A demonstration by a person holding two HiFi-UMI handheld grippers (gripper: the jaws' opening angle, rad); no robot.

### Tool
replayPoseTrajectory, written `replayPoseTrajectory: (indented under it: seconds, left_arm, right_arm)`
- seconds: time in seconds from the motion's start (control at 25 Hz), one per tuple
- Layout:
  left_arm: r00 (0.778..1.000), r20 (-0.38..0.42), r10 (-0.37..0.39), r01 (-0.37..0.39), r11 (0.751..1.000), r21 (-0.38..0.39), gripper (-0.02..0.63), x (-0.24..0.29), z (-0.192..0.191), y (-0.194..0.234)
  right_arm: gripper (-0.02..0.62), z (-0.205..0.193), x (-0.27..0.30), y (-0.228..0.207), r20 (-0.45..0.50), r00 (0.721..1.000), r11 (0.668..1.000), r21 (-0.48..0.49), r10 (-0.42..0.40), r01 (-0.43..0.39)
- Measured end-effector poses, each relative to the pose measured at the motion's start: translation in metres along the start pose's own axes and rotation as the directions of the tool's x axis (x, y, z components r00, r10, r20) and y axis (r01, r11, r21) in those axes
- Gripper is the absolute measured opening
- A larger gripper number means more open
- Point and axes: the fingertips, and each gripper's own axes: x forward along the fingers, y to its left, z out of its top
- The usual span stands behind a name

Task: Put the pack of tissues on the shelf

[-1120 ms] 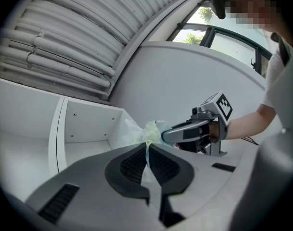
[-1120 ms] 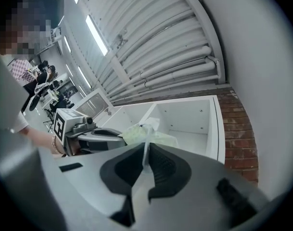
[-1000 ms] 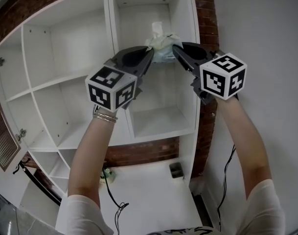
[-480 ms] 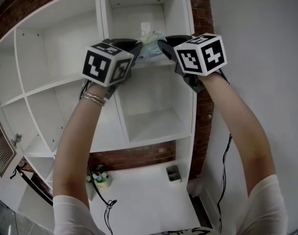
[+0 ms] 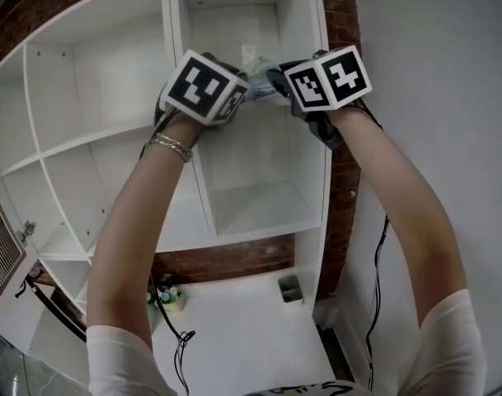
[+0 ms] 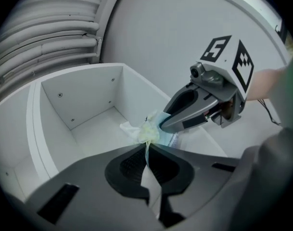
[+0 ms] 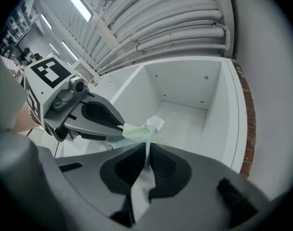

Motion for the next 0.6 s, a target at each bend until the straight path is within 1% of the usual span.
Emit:
replayPoseTrajectory:
  seconds: [0.2, 0.4, 0.48, 0.52, 0.56, 0.6]
  left_arm:
    - [0.999, -0.048, 0.011, -0.007, 0.998, 0.068, 0.017, 0.010, 0.000, -0.006]
    - [0.998, -0.069, 0.008, -0.004, 0.998, 0.057, 0.018, 0.020, -0.004, -0.006]
    - [0.995, -0.097, 0.025, -0.017, 0.996, 0.083, 0.018, 0.023, -0.008, -0.008]
    - [0.993, -0.110, 0.040, -0.028, 0.994, 0.106, 0.018, 0.023, -0.011, -0.008]
    - [0.992, -0.116, 0.054, -0.039, 0.991, 0.128, 0.022, 0.023, -0.012, -0.008]
    - [0.991, -0.114, 0.064, -0.047, 0.988, 0.146, 0.033, 0.024, -0.013, -0.008]
  right_arm:
    - [0.038, -0.012, 0.003, -0.003, -0.055, 0.998, 1.000, -0.004, 0.015, -0.015]
    - [0.040, -0.016, 0.007, -0.007, -0.083, 0.995, 0.997, 0.061, 0.050, -0.045]
    - [0.041, -0.019, 0.005, -0.008, -0.102, 0.994, 0.996, 0.075, 0.046, -0.039]
    - [0.062, -0.020, 0.006, -0.007, -0.108, 0.993, 0.996, 0.085, 0.049, -0.040]
    - [0.114, -0.020, 0.007, -0.006, -0.112, 0.992, 0.994, 0.097, 0.056, -0.045]
    - [0.152, -0.020, 0.008, -0.004, -0.115, 0.992, 0.993, 0.109, 0.060, -0.047]
